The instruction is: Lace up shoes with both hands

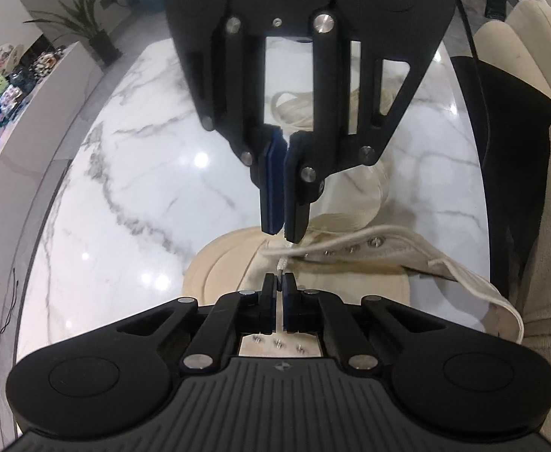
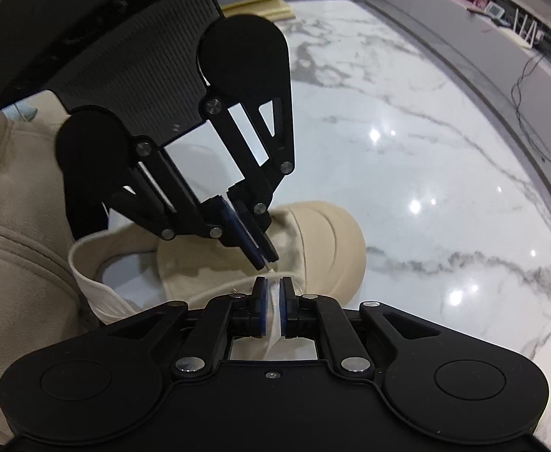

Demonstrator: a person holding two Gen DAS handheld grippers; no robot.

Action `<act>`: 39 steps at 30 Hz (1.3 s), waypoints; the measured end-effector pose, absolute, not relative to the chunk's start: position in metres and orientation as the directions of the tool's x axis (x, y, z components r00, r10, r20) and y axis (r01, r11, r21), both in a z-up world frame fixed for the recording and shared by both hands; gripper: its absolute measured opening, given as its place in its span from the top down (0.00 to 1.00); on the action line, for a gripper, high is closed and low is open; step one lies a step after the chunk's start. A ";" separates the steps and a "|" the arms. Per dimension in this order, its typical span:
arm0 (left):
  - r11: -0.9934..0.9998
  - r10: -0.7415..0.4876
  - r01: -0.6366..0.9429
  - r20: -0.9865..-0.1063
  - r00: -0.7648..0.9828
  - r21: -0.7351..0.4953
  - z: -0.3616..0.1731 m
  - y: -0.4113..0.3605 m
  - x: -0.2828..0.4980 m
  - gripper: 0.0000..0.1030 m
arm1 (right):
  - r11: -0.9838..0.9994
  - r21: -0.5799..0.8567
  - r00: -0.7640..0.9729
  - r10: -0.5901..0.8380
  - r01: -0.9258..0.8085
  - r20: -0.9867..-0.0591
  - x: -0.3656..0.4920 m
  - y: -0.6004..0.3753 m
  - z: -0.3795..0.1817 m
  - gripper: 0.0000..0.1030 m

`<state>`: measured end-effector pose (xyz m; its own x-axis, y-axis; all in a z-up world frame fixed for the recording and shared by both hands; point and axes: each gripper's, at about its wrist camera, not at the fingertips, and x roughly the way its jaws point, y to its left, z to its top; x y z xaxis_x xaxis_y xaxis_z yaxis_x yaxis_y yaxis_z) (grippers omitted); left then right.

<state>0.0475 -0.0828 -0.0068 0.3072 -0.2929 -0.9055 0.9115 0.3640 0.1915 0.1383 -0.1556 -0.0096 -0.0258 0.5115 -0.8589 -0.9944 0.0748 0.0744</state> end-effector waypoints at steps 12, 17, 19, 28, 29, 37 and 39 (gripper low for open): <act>0.431 -0.278 0.877 -0.894 0.353 0.212 0.011 -0.066 0.035 0.98 | 0.067 0.025 0.013 0.522 -0.997 -0.853 0.121 -0.129 -0.021 0.98; 0.475 -0.273 0.855 -0.889 0.368 0.208 0.014 -0.061 0.034 0.97 | 0.099 0.026 0.025 0.479 -0.995 -0.877 0.120 -0.119 -0.026 0.98; 0.485 -0.270 0.849 -0.888 0.373 0.209 0.014 -0.060 0.034 0.97 | 0.105 0.019 0.031 0.458 -0.994 -0.889 0.119 -0.115 -0.029 0.98; 0.514 -0.273 0.834 -0.883 0.381 0.201 0.018 -0.050 0.032 0.97 | 0.122 -0.004 0.051 0.387 -0.993 -0.921 0.116 -0.103 -0.040 0.98; 0.515 -0.274 0.834 -0.883 0.381 0.200 0.018 -0.049 0.032 0.97 | 0.128 -0.005 0.054 0.386 -0.992 -0.921 0.116 -0.103 -0.039 0.98; 0.515 -0.271 0.833 -0.883 0.383 0.203 0.017 -0.047 0.031 0.96 | 0.140 -0.011 0.062 0.371 -0.990 -0.926 0.120 -0.090 -0.043 0.98; 0.511 -0.265 0.834 -0.884 0.385 0.209 0.016 -0.045 0.029 0.96 | 0.143 -0.012 0.064 0.365 -0.990 -0.929 0.120 -0.088 -0.043 0.98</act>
